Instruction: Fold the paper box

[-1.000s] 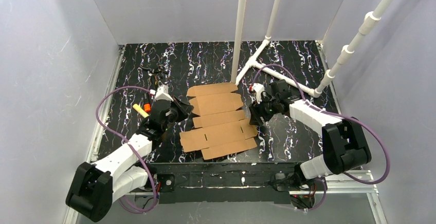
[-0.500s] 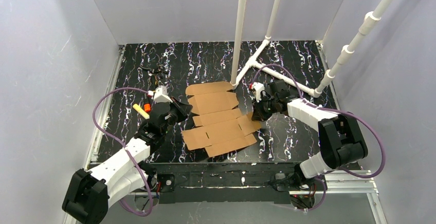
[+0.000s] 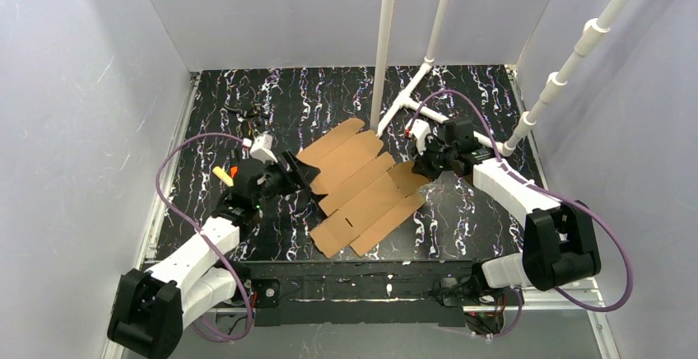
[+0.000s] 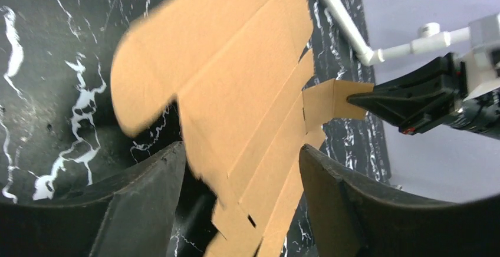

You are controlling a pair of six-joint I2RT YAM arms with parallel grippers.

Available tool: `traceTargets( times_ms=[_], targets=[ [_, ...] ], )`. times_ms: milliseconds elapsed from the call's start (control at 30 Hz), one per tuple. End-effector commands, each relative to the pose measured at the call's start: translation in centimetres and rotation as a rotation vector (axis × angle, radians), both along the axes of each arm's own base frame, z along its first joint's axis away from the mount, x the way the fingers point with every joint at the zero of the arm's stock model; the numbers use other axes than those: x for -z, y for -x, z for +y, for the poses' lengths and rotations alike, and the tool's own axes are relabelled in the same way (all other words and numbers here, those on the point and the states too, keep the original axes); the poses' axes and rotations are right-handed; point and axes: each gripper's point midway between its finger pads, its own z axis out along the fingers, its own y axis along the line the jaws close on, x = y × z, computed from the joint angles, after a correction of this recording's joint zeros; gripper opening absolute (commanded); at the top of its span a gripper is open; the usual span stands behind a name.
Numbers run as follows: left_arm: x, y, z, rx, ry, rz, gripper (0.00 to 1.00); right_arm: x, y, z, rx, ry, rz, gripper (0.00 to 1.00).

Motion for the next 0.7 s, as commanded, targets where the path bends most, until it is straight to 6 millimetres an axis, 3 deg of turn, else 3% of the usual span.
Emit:
traceTargets(
  times_ms=[0, 100, 167, 267, 333, 467, 567, 667],
  targets=[
    [-5.4, 0.0, 0.9, 0.074, 0.077, -0.104, 0.76, -2.1, -0.2, -0.5, -0.16, 0.07, -0.17, 0.01],
    [-6.9, 0.5, 2.4, 0.072, 0.017, -0.107, 0.9, -2.7, 0.0, -0.7, -0.209, 0.065, -0.208, 0.01],
    [-6.4, 0.9, 3.8, 0.059, -0.109, -0.064, 0.98, -3.4, -0.2, -0.9, -0.225, 0.056, -0.234, 0.01],
    [-5.4, 0.3, 5.2, 0.063, -0.216, 0.027, 0.98, -4.5, -0.4, -0.8, -0.274, 0.025, -0.26, 0.01],
    [-5.1, -0.4, 4.4, 0.134, -0.116, 0.104, 0.98, -5.0, -0.5, -0.5, -0.302, 0.007, -0.273, 0.01],
    [-6.6, -1.6, 0.6, 0.349, 0.187, 0.086, 0.98, -5.5, -0.3, -0.1, -0.328, -0.019, -0.286, 0.01],
    [-6.9, -1.3, -0.1, 0.43, 0.206, 0.078, 0.98, -5.8, -0.4, -0.2, -0.312, -0.028, -0.285, 0.01],
    [-5.5, -1.2, -0.2, 0.434, 0.214, 0.122, 0.98, -6.3, -0.5, 0.1, -0.305, -0.053, -0.283, 0.01]
  ],
)
